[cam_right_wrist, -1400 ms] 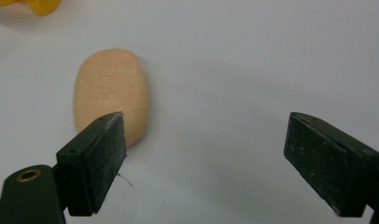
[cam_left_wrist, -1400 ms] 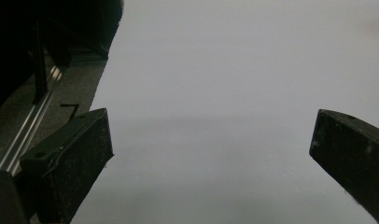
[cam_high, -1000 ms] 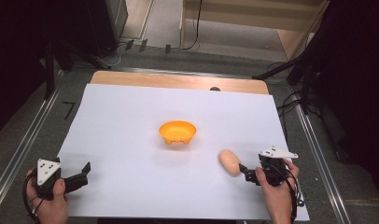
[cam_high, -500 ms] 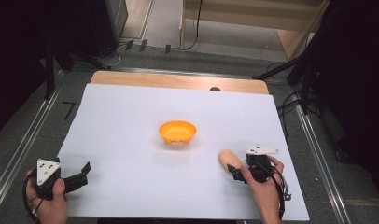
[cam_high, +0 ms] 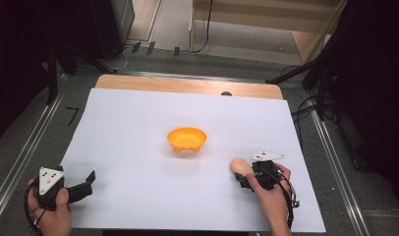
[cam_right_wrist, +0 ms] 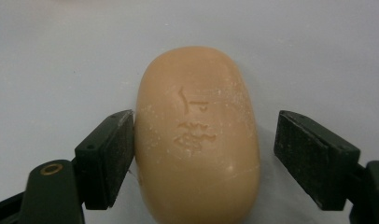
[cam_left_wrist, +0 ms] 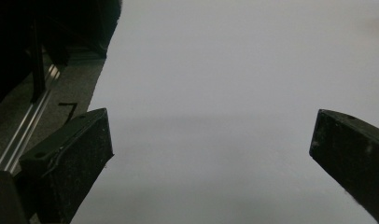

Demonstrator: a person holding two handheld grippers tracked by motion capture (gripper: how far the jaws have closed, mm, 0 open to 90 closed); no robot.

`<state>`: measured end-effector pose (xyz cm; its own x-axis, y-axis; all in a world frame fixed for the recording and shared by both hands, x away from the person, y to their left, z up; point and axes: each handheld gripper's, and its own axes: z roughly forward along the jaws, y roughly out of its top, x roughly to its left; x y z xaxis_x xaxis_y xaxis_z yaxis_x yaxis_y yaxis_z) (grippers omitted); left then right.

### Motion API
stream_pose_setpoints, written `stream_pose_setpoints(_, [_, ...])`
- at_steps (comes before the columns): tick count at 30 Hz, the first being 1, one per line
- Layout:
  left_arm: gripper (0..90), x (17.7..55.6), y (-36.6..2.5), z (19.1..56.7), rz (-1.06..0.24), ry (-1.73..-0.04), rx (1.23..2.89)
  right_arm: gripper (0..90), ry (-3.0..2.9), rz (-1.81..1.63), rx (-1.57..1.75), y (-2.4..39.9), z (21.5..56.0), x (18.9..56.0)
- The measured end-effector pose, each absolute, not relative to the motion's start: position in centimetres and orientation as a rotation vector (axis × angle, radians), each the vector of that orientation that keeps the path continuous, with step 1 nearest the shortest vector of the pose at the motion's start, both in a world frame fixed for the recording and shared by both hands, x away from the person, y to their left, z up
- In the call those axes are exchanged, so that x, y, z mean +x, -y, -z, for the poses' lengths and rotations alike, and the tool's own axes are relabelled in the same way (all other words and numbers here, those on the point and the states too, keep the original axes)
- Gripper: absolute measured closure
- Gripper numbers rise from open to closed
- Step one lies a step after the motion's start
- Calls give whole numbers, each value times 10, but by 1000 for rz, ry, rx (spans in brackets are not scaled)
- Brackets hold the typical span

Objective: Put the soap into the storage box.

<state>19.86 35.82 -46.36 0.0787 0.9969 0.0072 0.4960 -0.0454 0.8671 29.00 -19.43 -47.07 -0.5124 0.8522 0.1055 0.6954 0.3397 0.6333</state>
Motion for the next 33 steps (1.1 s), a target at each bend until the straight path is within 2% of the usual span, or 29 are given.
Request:
stream_pose_setpoints(7, [0, 199, -358, 464, -879, -1507, 1637, 251, -2373, -927, 1380, 192, 473, 292])
stream_pose_setpoints(10, [0, 199, -358, 464, -878, -1506, 1638, 330, -2359, -930, 1386, 193, 473, 292])
stream_pose_setpoints(33, [0, 199, -359, 464, -870, -1510, 1638, 334, -2377, -822, 1383, 185, 471, 296])
